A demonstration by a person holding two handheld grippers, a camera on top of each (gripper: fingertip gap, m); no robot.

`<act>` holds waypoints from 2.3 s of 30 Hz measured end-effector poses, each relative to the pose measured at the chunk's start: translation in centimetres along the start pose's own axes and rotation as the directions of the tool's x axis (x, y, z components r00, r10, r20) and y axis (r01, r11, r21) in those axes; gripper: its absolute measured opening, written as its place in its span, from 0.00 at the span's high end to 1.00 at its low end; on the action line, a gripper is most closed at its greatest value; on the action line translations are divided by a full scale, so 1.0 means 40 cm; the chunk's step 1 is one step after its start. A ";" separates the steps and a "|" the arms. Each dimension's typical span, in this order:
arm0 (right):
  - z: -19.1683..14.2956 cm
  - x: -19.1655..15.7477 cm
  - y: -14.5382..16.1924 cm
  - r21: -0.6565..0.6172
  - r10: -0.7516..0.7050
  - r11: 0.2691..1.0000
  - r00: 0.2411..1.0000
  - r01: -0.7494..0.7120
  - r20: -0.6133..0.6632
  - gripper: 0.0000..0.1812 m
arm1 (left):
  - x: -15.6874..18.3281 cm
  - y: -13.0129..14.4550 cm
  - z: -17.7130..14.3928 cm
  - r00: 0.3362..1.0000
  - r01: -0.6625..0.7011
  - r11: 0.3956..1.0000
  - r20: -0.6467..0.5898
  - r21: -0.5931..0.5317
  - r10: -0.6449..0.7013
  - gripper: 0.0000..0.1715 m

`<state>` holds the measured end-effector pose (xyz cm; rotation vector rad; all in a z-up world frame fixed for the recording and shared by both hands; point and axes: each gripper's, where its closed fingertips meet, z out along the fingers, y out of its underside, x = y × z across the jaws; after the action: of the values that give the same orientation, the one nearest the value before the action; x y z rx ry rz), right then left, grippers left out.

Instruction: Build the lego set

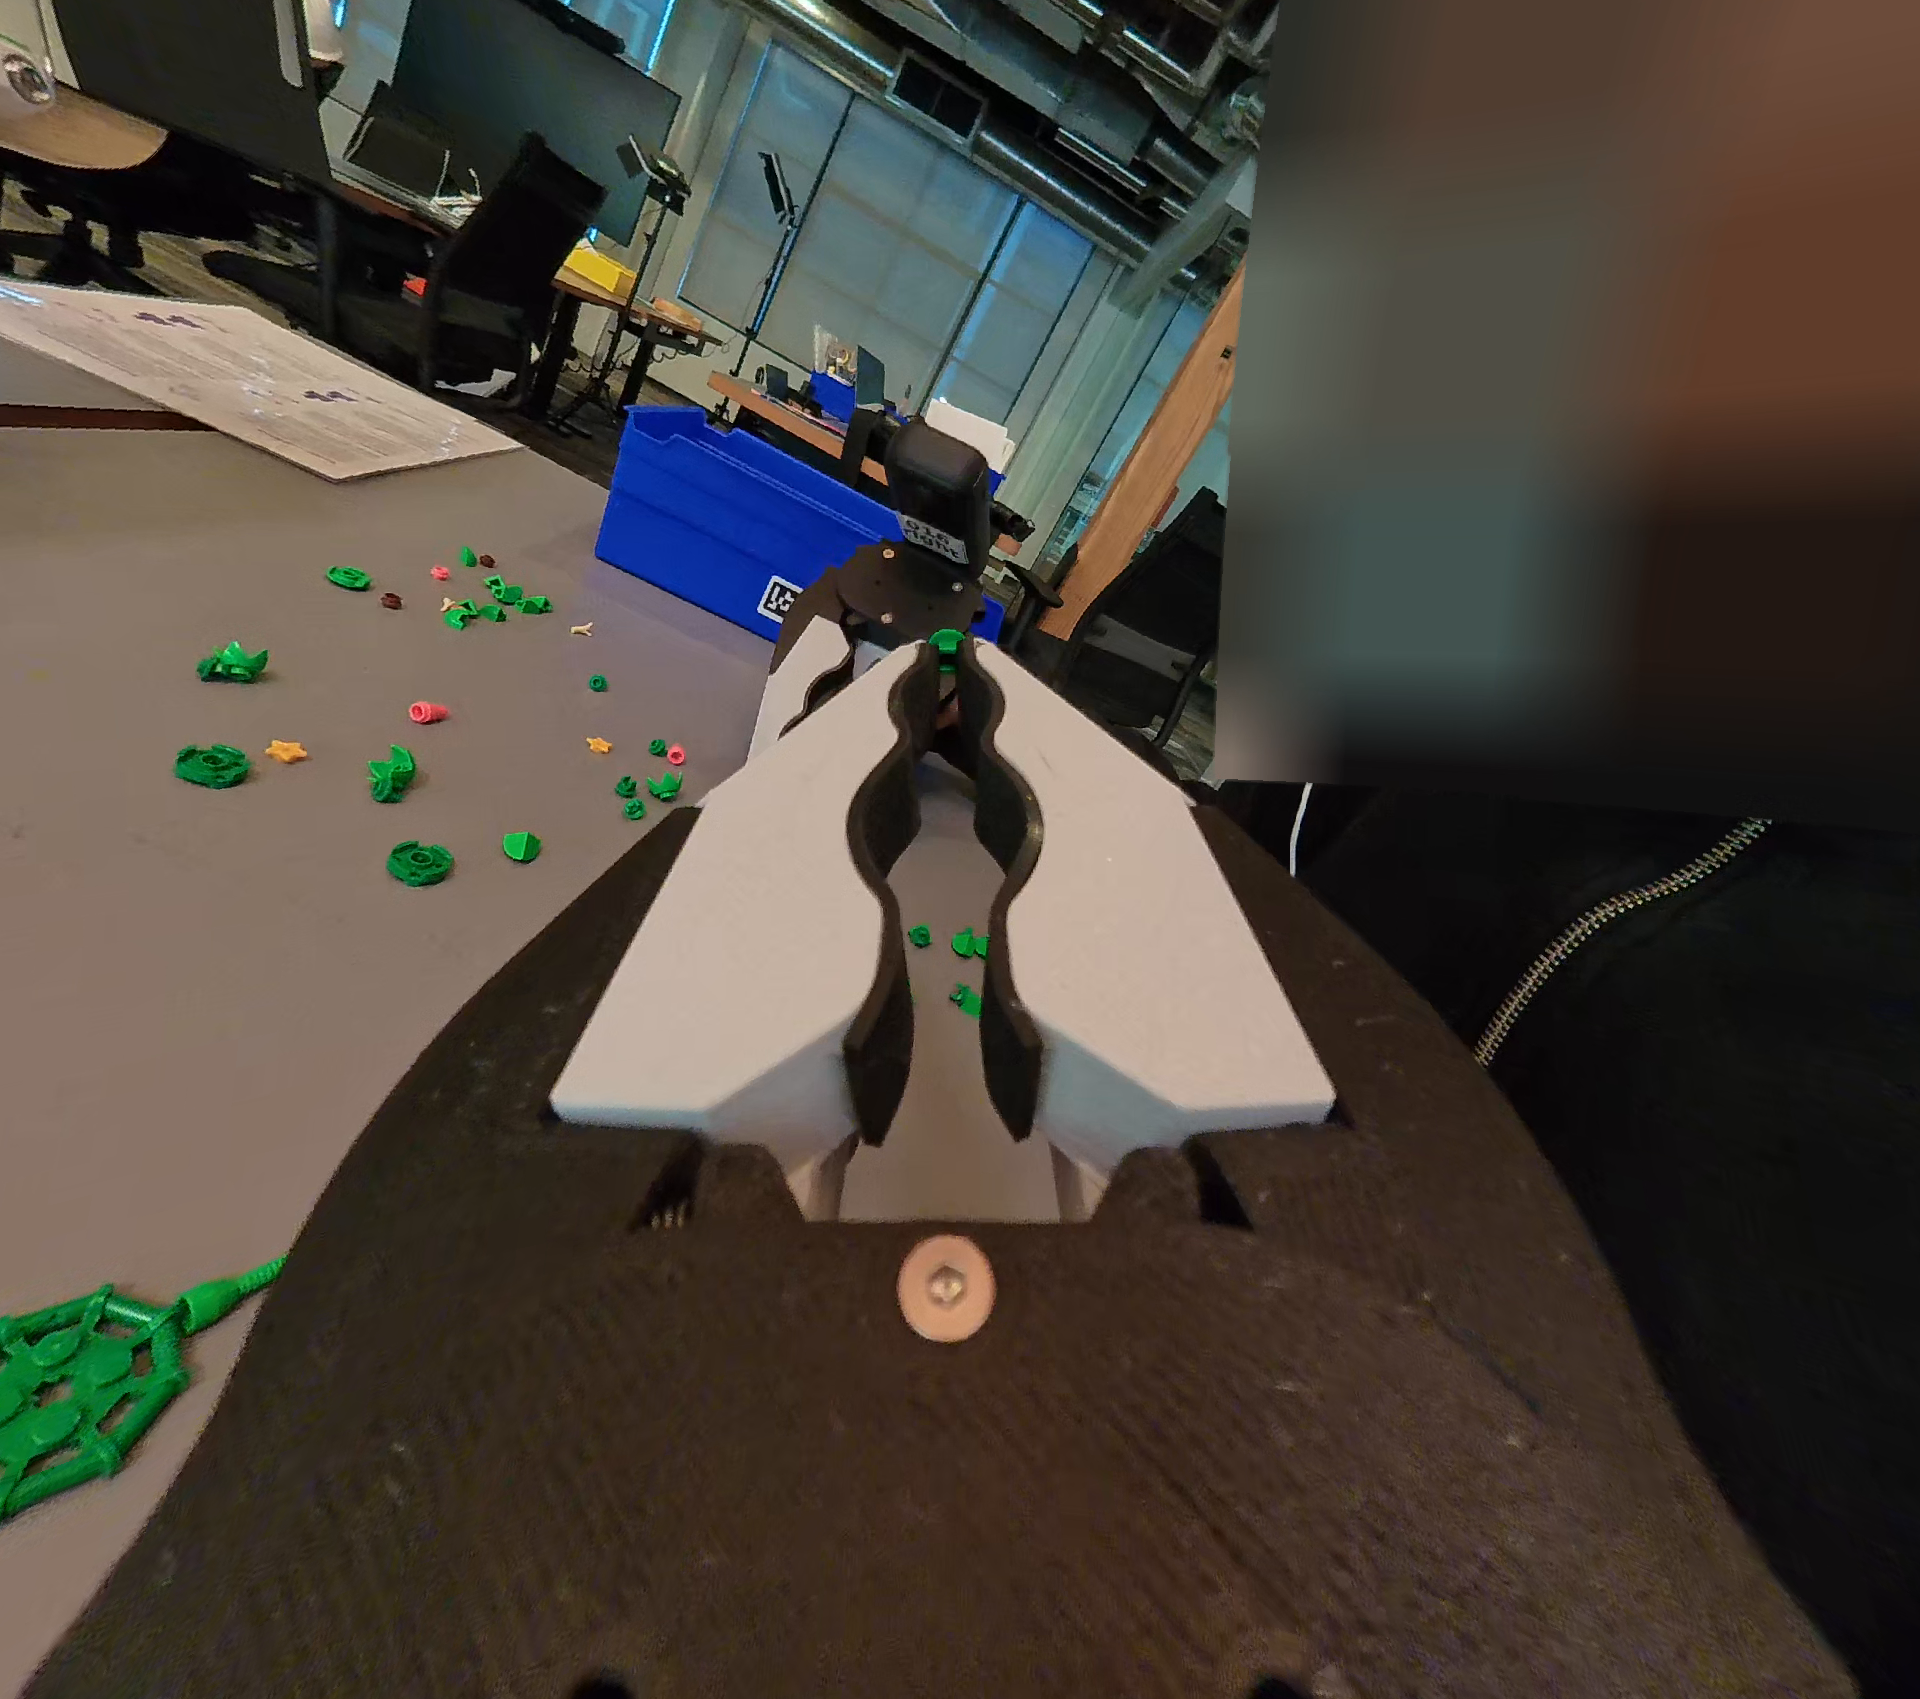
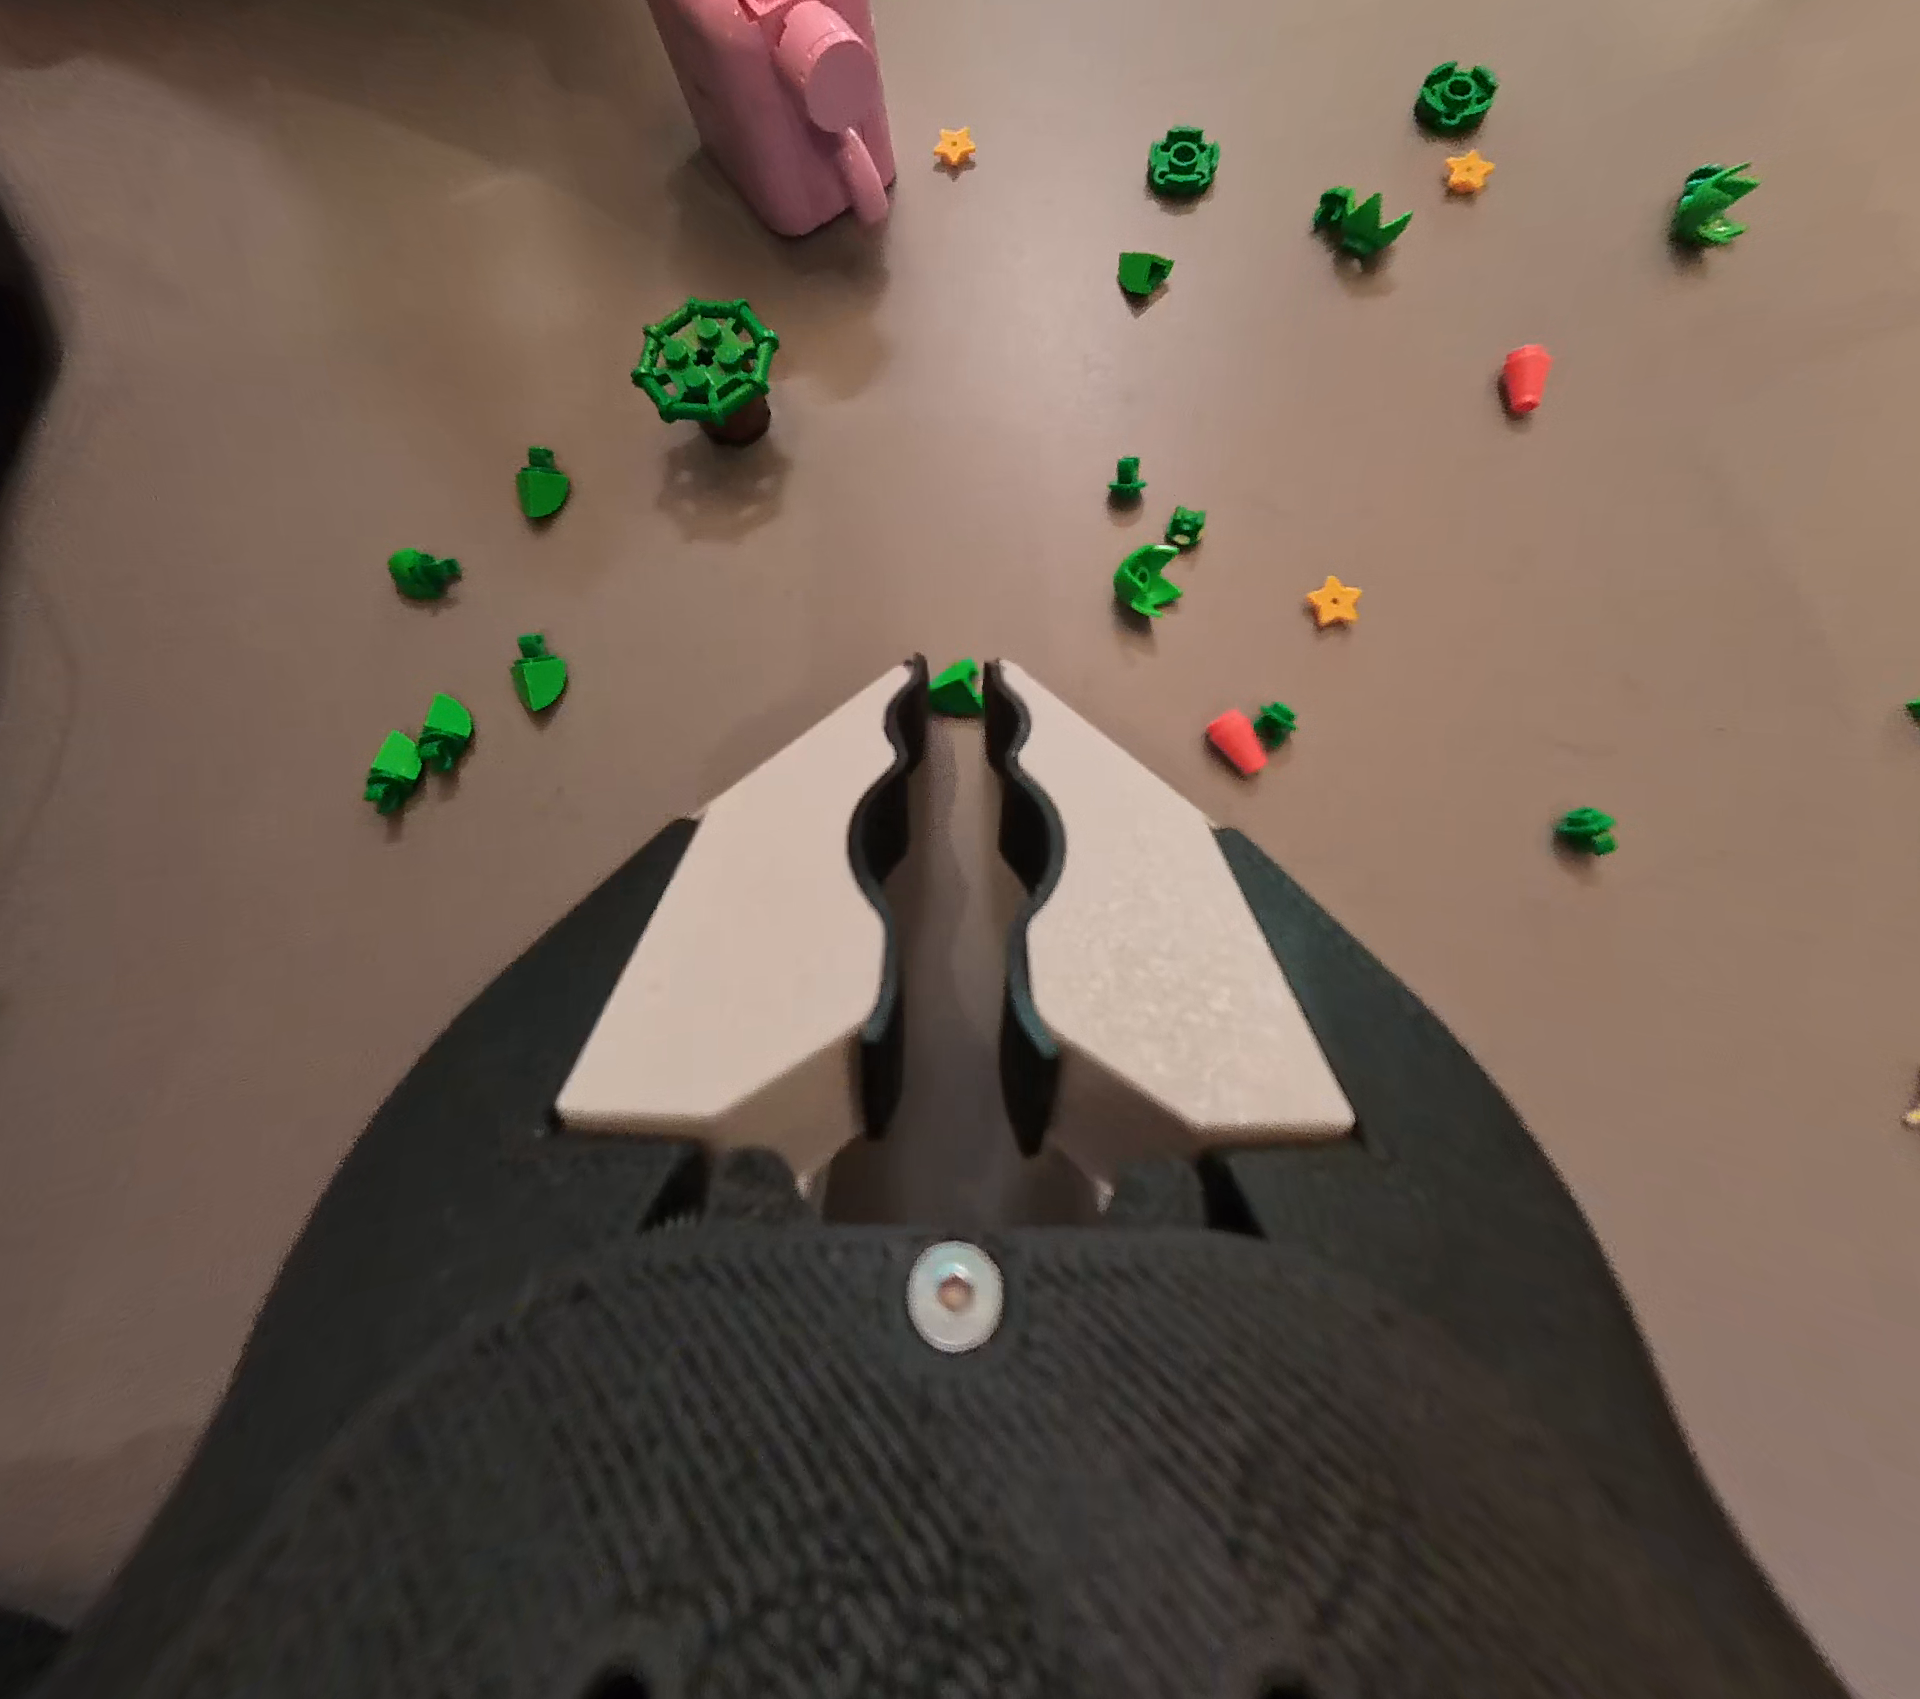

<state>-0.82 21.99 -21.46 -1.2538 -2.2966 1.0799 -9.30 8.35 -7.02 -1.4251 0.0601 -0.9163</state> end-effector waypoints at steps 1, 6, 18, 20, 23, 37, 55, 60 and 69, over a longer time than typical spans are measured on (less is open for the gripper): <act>0.002 0.001 0.003 -0.008 -0.002 1.000 1.000 0.001 -0.003 0.95 | 0.001 0.000 0.000 1.000 0.000 1.000 -0.001 0.000 0.000 1.00; 0.009 0.002 0.002 -0.013 -0.011 1.000 1.000 0.010 -0.014 0.96 | 0.002 0.000 0.001 1.000 -0.001 1.000 -0.003 -0.001 0.001 1.00; -0.012 0.022 0.001 -0.003 -0.006 1.000 0.998 0.006 -0.061 0.92 | 0.000 0.001 0.001 1.000 0.003 1.000 -0.003 -0.001 -0.003 1.00; -0.010 0.024 0.007 -0.014 -0.005 1.000 0.998 0.004 -0.063 0.92 | 0.000 0.001 0.001 1.000 0.003 1.000 -0.004 -0.001 -0.003 1.00; -0.003 0.026 0.014 -0.032 -0.012 0.999 0.998 0.010 -0.068 0.92 | 0.001 0.001 0.001 1.000 0.002 1.000 -0.004 -0.001 -0.002 1.00; -0.017 0.054 -0.009 0.010 -0.018 1.000 0.989 0.020 -0.148 0.95 | 0.003 -0.002 0.000 1.000 0.001 1.000 -0.008 0.005 -0.001 1.00; -0.016 -0.013 -0.052 0.295 0.438 0.888 0.841 -0.352 -0.318 0.90 | -0.028 0.006 -0.003 0.999 0.015 1.000 0.030 0.009 -0.016 0.99; 0.005 -0.005 0.009 0.140 0.359 0.932 0.791 -0.335 -0.496 0.90 | -0.023 0.017 0.010 1.000 0.021 1.000 0.016 -0.007 -0.021 1.00; 0.009 0.021 0.007 0.144 0.381 0.923 0.792 -0.357 -0.478 0.93 | -0.020 0.015 0.008 1.000 0.007 1.000 0.022 -0.009 -0.006 1.00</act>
<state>-1.36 22.60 -21.98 -1.7714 -1.6666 0.7815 -9.36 9.00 -7.85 -1.4440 0.0432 -0.9065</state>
